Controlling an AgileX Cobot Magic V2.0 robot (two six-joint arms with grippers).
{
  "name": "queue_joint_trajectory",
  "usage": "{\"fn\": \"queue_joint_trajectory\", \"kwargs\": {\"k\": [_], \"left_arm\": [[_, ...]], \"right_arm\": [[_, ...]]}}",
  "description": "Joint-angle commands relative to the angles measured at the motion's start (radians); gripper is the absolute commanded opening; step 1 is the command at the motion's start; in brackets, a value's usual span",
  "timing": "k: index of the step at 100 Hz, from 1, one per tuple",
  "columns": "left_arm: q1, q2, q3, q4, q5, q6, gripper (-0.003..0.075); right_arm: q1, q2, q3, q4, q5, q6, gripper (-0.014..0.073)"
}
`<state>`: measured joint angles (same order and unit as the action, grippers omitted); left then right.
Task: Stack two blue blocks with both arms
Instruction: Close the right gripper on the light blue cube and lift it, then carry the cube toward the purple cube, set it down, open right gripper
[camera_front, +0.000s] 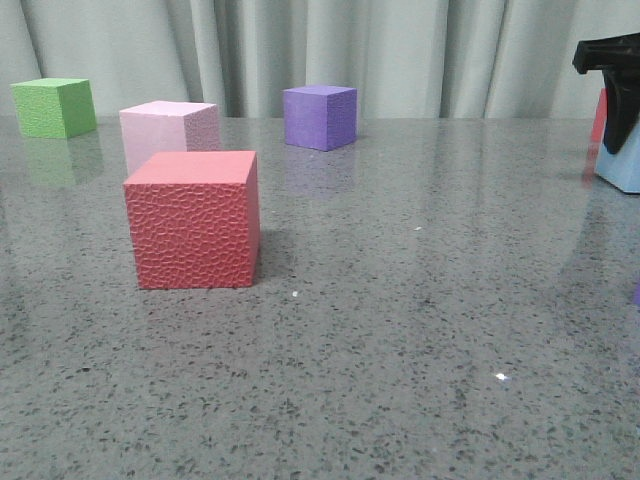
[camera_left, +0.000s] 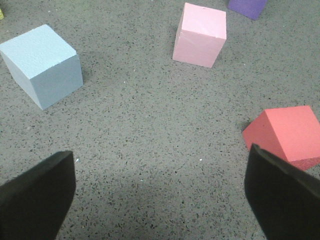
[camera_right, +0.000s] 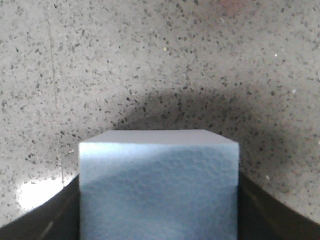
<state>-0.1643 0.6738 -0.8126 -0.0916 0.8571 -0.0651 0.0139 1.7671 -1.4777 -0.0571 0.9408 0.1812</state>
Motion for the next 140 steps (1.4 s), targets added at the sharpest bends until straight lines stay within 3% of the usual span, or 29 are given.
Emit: {"fn": "queue_joint_trajectory", "kwargs": {"k": [1,20,38,83,140], "left_arm": [[0.002,0.005,-0.036,-0.01,-0.053,-0.006,0.0651],[0.002,0.005,-0.036,-0.01,-0.053,-0.006,0.0651],[0.002,0.005,-0.036,-0.01,-0.053,-0.006,0.0651],[0.002,0.005,-0.036,-0.01,-0.053,-0.006,0.0651],[0.002,0.005,-0.036,-0.01,-0.053,-0.006,0.0651]], "right_arm": [[-0.006,-0.052,-0.07,-0.006,0.018,-0.003,0.0344],[0.028,-0.083,-0.222,0.057,0.119,-0.003,0.0344],[0.129,-0.086,-0.335,0.095,0.165,0.004,0.0352],[0.358,-0.002,-0.348,0.097,0.107,0.166,0.0352],[0.47,0.189,-0.505,0.09,0.12,0.304,0.0352]]}}
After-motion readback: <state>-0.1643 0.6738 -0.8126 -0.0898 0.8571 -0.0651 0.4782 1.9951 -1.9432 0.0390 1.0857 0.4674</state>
